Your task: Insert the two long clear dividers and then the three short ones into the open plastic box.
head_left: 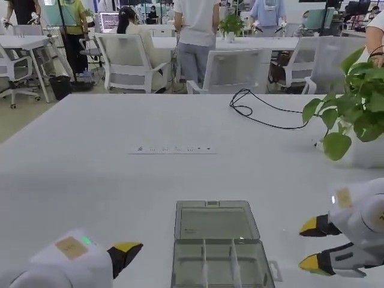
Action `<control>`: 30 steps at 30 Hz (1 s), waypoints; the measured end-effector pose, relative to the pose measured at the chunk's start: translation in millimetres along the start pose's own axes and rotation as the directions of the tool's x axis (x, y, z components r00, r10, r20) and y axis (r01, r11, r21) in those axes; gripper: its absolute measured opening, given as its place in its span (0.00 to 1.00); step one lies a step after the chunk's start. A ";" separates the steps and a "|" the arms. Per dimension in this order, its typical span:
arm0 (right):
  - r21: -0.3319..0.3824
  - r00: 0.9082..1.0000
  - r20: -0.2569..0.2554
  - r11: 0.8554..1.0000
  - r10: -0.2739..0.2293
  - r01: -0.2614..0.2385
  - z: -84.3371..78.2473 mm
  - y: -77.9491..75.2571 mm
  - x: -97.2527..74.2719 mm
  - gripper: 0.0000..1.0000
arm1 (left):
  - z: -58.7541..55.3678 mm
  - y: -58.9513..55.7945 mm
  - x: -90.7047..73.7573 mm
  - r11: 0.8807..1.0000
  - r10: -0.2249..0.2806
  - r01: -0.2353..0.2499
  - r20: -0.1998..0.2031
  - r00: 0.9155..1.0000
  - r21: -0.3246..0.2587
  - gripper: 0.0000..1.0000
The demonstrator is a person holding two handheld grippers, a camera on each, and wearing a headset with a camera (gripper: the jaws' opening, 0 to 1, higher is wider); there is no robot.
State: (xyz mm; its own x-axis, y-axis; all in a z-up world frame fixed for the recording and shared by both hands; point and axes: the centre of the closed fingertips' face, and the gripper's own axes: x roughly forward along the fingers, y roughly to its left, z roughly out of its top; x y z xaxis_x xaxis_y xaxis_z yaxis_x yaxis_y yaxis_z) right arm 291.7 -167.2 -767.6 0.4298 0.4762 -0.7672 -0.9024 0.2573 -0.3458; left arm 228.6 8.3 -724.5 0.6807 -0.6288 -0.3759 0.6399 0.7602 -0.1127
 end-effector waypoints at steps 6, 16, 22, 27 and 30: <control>-0.051 0.994 0.105 0.998 -0.035 0.040 40.8 9.6 -3.9 0.32 | 1.9 -10.1 2.1 0.995 -0.054 0.055 0.022 0.998 -0.085 0.62; -0.121 0.977 0.210 0.991 -0.030 0.056 87.5 33.8 -6.7 0.32 | 11.4 -16.2 1.6 0.963 -0.125 0.144 0.097 0.987 -0.226 0.43; -0.156 0.970 0.242 0.985 -0.030 0.070 103.9 46.2 -6.6 0.32 | 14.1 -22.9 2.3 0.951 -0.161 0.183 0.109 0.981 -0.250 0.31; -0.176 0.965 0.260 0.982 -0.023 0.071 114.1 56.8 -6.2 0.32 | 13.0 -28.1 2.8 0.942 -0.181 0.204 0.109 0.977 -0.266 0.25; -0.190 0.963 0.268 0.979 -0.024 0.077 119.1 61.7 -5.9 0.32 | 11.8 -30.9 2.2 0.939 -0.193 0.215 0.104 0.976 -0.268 0.18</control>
State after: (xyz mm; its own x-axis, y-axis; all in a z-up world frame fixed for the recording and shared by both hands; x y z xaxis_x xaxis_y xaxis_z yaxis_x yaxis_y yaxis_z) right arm 237.4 -53.9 -720.1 0.4441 0.6780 -0.5858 -0.8564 0.1290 -0.5000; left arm 214.5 -18.5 -711.0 0.5777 -0.7773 -0.2491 0.6512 0.6229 -0.4334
